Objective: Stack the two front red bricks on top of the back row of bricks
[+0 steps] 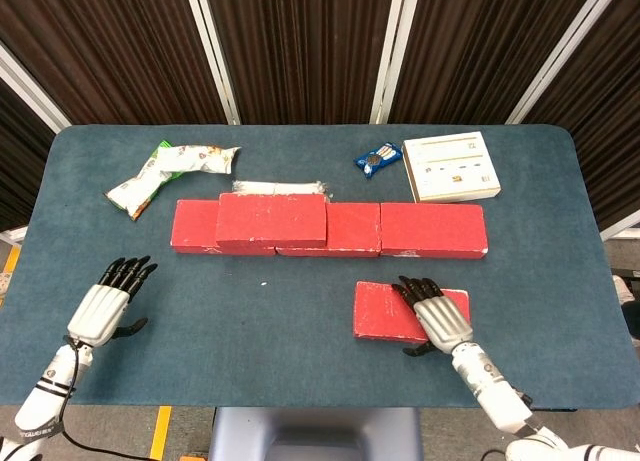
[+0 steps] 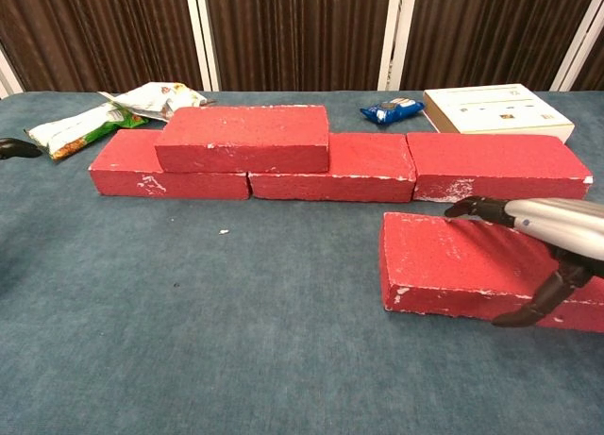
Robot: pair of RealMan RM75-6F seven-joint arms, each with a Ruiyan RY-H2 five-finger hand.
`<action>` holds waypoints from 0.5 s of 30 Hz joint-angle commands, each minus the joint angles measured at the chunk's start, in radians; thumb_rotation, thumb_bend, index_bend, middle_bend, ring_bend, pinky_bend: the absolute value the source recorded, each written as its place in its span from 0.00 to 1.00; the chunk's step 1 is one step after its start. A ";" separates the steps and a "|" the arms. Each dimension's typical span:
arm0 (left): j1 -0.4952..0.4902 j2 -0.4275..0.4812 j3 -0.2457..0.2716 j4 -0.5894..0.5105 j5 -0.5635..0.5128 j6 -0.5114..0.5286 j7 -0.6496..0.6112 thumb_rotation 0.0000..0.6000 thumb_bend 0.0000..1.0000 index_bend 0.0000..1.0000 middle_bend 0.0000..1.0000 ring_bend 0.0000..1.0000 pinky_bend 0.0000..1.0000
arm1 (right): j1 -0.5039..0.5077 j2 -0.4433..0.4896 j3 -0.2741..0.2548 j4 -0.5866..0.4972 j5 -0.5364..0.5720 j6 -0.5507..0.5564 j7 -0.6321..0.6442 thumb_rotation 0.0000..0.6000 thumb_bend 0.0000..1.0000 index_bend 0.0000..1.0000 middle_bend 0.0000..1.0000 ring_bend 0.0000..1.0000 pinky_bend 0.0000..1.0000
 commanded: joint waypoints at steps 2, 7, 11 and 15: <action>0.018 -0.004 -0.015 0.014 0.014 0.026 -0.021 1.00 0.26 0.00 0.00 0.00 0.05 | 0.045 -0.036 0.014 0.009 0.090 -0.033 -0.072 1.00 0.10 0.00 0.00 0.00 0.00; 0.035 -0.011 -0.031 0.038 0.027 0.045 -0.061 1.00 0.26 0.00 0.00 0.00 0.05 | 0.064 -0.062 0.016 0.016 0.131 -0.005 -0.119 1.00 0.10 0.02 0.06 0.00 0.06; 0.037 -0.014 -0.036 0.051 0.043 0.041 -0.073 1.00 0.26 0.00 0.00 0.00 0.05 | 0.069 -0.068 0.012 0.006 0.151 0.015 -0.133 1.00 0.10 0.23 0.27 0.09 0.31; 0.042 -0.013 -0.043 0.053 0.054 0.043 -0.077 1.00 0.26 0.00 0.00 0.00 0.05 | 0.066 -0.066 0.004 0.001 0.145 0.041 -0.131 1.00 0.10 0.20 0.28 0.10 0.34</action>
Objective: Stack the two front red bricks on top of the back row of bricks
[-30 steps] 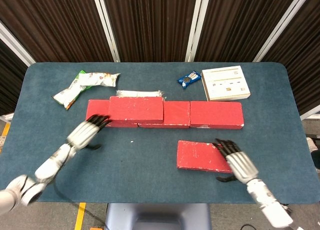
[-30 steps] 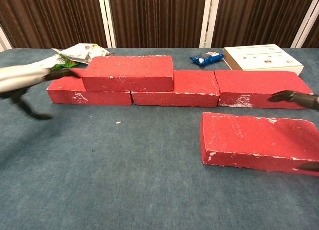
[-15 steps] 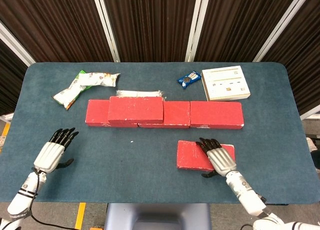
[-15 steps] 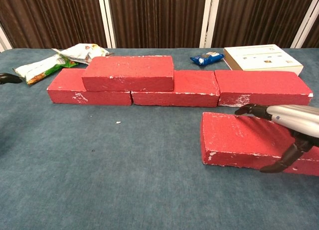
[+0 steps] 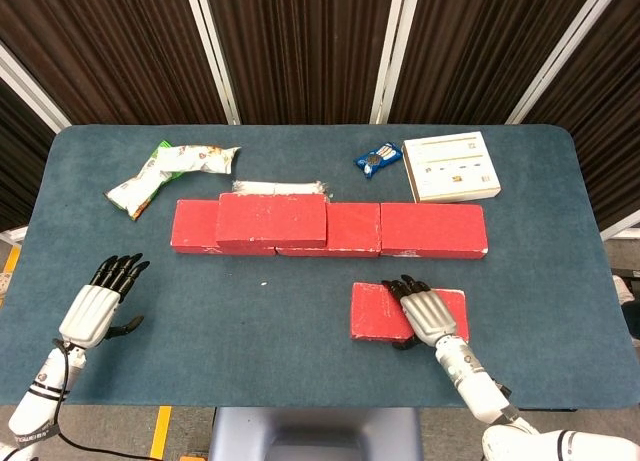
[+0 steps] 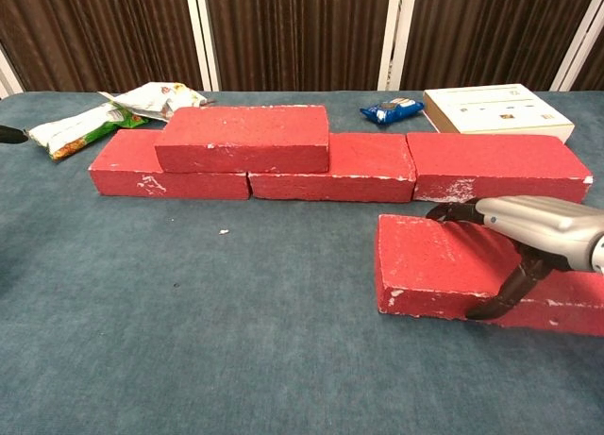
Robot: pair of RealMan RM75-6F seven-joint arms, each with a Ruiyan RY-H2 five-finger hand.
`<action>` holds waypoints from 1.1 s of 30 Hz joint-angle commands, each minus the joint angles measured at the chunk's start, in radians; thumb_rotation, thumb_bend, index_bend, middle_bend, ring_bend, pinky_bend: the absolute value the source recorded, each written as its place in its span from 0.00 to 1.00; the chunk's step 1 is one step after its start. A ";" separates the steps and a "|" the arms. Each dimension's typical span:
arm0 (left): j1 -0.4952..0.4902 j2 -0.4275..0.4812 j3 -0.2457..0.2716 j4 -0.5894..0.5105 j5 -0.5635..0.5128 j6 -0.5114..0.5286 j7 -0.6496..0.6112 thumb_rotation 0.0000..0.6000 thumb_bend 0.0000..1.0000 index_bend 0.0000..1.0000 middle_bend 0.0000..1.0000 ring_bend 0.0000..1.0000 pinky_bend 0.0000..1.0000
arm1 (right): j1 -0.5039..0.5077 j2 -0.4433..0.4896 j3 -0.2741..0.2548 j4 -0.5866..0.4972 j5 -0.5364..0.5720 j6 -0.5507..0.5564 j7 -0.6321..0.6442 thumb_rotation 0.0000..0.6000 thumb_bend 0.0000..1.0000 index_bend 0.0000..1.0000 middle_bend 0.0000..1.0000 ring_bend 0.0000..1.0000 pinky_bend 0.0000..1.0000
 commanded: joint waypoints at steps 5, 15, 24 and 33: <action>0.003 0.002 -0.008 -0.003 0.005 -0.019 0.002 1.00 0.26 0.00 0.00 0.00 0.05 | -0.001 0.016 -0.005 -0.008 -0.010 0.020 0.028 1.00 0.10 0.13 0.27 0.10 0.34; 0.011 0.005 -0.021 -0.014 0.013 -0.030 0.024 1.00 0.26 0.00 0.00 0.00 0.05 | 0.010 0.015 0.005 -0.002 -0.029 0.042 0.060 1.00 0.11 0.48 0.47 0.38 0.52; 0.031 0.014 -0.038 -0.028 0.009 -0.013 0.079 1.00 0.27 0.00 0.00 0.00 0.05 | 0.111 0.094 0.109 0.021 -0.126 0.024 0.071 1.00 0.14 0.56 0.50 0.40 0.52; 0.039 -0.009 -0.069 -0.013 -0.033 -0.045 0.171 1.00 0.27 0.00 0.00 0.00 0.05 | 0.302 0.127 0.248 0.238 -0.125 -0.129 0.145 1.00 0.14 0.56 0.50 0.40 0.52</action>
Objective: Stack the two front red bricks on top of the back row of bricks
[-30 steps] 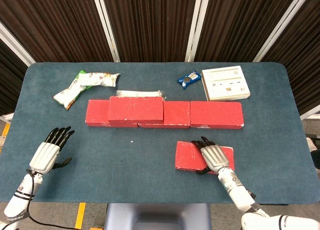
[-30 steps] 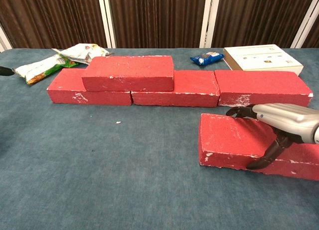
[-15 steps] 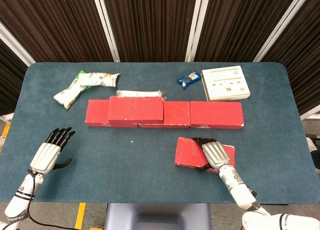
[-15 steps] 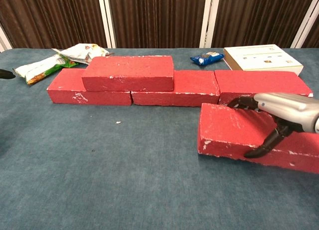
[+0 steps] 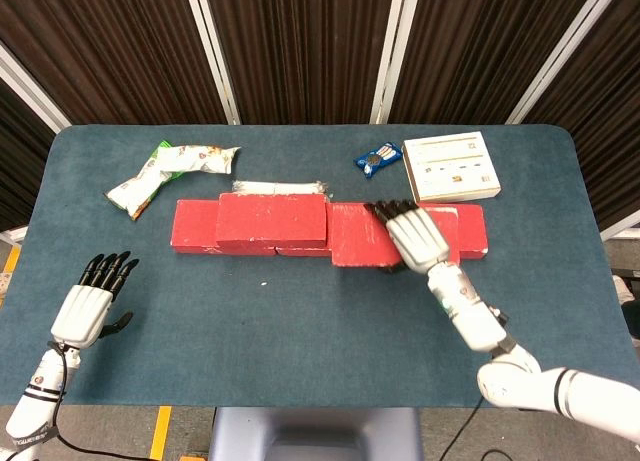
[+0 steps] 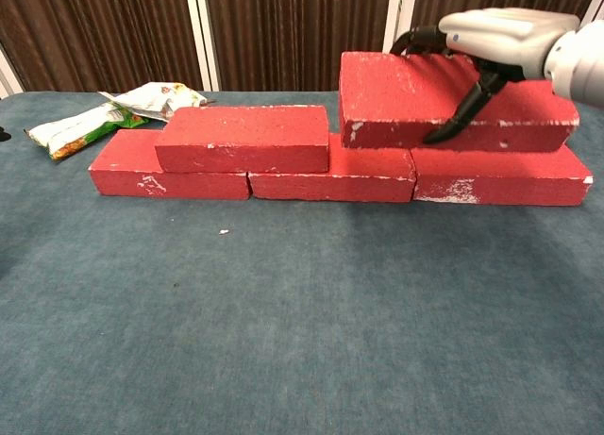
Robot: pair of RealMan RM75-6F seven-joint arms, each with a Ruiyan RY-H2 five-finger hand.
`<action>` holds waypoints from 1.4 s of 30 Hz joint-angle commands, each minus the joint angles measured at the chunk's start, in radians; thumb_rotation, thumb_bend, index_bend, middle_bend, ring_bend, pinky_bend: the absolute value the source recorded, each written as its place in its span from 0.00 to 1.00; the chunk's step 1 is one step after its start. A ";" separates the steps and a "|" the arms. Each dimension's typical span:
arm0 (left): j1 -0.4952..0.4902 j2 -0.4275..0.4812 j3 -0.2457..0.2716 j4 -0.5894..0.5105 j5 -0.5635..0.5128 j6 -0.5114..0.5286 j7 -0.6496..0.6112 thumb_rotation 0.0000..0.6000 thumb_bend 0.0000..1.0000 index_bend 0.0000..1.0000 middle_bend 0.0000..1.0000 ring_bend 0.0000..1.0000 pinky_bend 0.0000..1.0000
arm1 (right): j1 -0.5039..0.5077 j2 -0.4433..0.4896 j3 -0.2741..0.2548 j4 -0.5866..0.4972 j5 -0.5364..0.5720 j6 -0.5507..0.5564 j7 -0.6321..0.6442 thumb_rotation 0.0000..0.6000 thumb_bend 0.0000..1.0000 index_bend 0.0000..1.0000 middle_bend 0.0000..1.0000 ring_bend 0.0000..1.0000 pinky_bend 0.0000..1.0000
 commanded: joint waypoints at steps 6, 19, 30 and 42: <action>-0.004 -0.028 -0.019 0.028 -0.025 -0.041 0.044 1.00 0.27 0.00 0.00 0.00 0.05 | 0.156 -0.015 0.026 0.296 -0.015 -0.216 0.152 1.00 0.14 0.56 0.50 0.40 0.52; -0.005 -0.041 -0.034 0.046 -0.039 -0.068 0.059 1.00 0.27 0.00 0.00 0.00 0.05 | 0.198 -0.119 -0.064 0.553 -0.163 -0.279 0.473 1.00 0.15 0.56 0.50 0.40 0.52; -0.004 -0.038 -0.034 0.046 -0.034 -0.074 0.049 1.00 0.27 0.00 0.00 0.00 0.05 | 0.212 -0.163 -0.104 0.618 -0.202 -0.289 0.604 1.00 0.15 0.53 0.50 0.40 0.52; -0.008 -0.033 -0.036 0.048 -0.038 -0.099 0.033 1.00 0.27 0.00 0.00 0.00 0.05 | 0.237 -0.181 -0.105 0.611 -0.169 -0.319 0.591 1.00 0.15 0.44 0.50 0.36 0.52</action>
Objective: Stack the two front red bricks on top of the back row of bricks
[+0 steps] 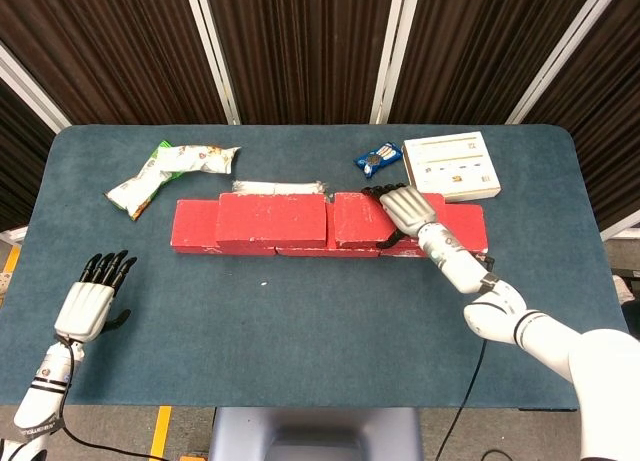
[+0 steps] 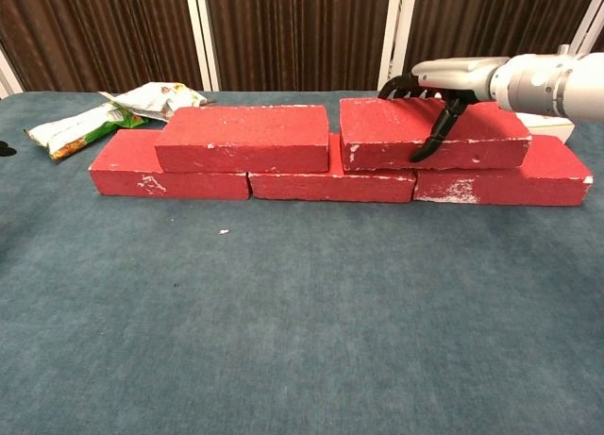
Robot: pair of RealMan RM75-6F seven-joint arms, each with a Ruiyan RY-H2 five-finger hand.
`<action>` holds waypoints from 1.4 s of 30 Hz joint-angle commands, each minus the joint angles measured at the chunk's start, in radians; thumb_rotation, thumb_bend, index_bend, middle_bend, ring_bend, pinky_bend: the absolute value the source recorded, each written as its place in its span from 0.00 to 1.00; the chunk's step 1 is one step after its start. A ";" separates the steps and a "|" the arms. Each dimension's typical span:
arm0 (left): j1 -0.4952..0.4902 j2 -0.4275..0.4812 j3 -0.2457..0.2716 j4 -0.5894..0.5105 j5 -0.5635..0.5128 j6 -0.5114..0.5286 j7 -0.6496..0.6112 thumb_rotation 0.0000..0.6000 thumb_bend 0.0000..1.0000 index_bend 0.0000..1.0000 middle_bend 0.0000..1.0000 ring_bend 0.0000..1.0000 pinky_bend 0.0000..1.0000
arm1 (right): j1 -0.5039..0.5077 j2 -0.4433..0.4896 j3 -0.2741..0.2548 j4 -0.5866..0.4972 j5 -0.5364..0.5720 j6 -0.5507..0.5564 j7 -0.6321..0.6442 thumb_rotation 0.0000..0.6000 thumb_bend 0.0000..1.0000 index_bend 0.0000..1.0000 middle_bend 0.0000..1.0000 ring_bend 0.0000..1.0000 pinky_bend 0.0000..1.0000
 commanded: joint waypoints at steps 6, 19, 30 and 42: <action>0.001 0.003 -0.009 0.007 -0.006 0.004 -0.004 1.00 0.27 0.00 0.00 0.00 0.05 | 0.018 -0.007 0.009 -0.015 0.047 -0.039 -0.037 1.00 0.15 0.39 0.49 0.34 0.51; 0.002 0.018 -0.017 0.000 -0.009 0.006 -0.027 1.00 0.27 0.00 0.00 0.00 0.05 | 0.030 -0.007 0.017 -0.044 0.118 -0.048 -0.139 1.00 0.15 0.13 0.32 0.20 0.47; 0.003 0.023 -0.019 -0.005 -0.007 0.010 -0.033 1.00 0.27 0.00 0.00 0.00 0.05 | 0.039 -0.002 0.025 -0.066 0.180 -0.070 -0.188 1.00 0.15 0.04 0.28 0.17 0.45; 0.001 0.023 -0.019 -0.002 -0.007 0.004 -0.035 1.00 0.27 0.00 0.00 0.00 0.05 | 0.042 -0.003 0.027 -0.058 0.216 -0.081 -0.203 1.00 0.15 0.03 0.27 0.17 0.45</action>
